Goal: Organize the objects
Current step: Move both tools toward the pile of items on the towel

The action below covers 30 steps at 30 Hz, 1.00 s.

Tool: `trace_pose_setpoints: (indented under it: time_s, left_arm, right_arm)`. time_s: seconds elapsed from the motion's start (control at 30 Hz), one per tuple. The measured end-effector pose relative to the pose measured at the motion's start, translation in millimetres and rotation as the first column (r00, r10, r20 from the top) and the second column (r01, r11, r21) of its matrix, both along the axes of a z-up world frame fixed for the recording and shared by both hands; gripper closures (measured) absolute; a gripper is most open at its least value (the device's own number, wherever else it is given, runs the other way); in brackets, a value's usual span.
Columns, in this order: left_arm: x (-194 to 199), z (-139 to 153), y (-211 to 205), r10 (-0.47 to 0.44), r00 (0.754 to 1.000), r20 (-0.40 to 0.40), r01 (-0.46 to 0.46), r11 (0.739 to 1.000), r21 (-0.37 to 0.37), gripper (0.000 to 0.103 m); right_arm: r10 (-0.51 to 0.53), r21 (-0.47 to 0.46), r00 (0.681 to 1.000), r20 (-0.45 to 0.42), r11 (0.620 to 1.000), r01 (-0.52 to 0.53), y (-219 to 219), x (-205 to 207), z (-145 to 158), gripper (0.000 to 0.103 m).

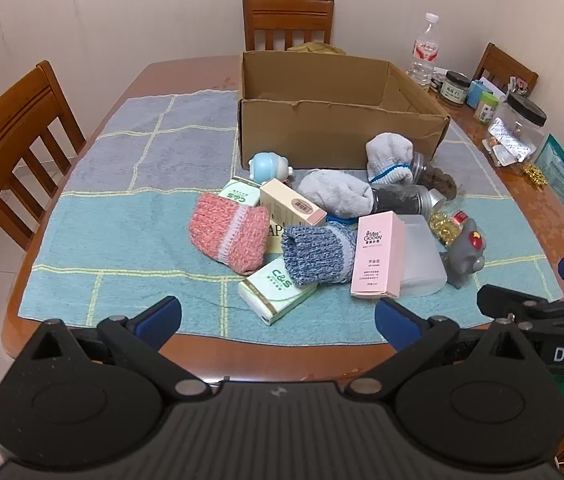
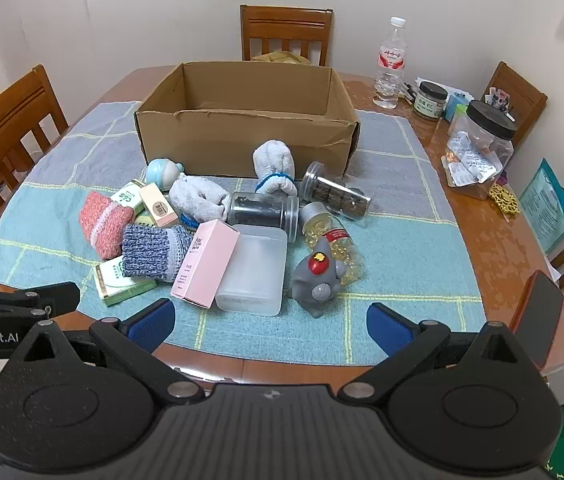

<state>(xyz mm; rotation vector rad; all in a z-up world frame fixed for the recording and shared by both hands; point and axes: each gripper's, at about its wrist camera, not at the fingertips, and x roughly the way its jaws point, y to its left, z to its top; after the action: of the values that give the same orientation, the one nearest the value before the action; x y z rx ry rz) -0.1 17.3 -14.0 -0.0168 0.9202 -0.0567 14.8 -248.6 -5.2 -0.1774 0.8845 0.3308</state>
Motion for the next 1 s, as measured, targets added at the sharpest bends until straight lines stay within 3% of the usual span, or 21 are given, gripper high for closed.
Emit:
trace_pose_setpoints:
  time_s: [0.53,1.0]
  left_arm:
    - [3.3,-30.2,-10.2,-0.068,0.997,0.024,0.068,0.998,0.002,0.001]
    - [23.5,-77.0,0.1,0.029,0.999,-0.026,-0.028,0.999,0.019,0.001]
  right_arm:
    - [0.015,-0.017,1.000,0.009,1.000,-0.015,-16.1,13.0,-27.4,0.000]
    - [0.128,-0.005,0.992,-0.023,0.992,-0.128,-21.9,47.4,-48.5,0.000]
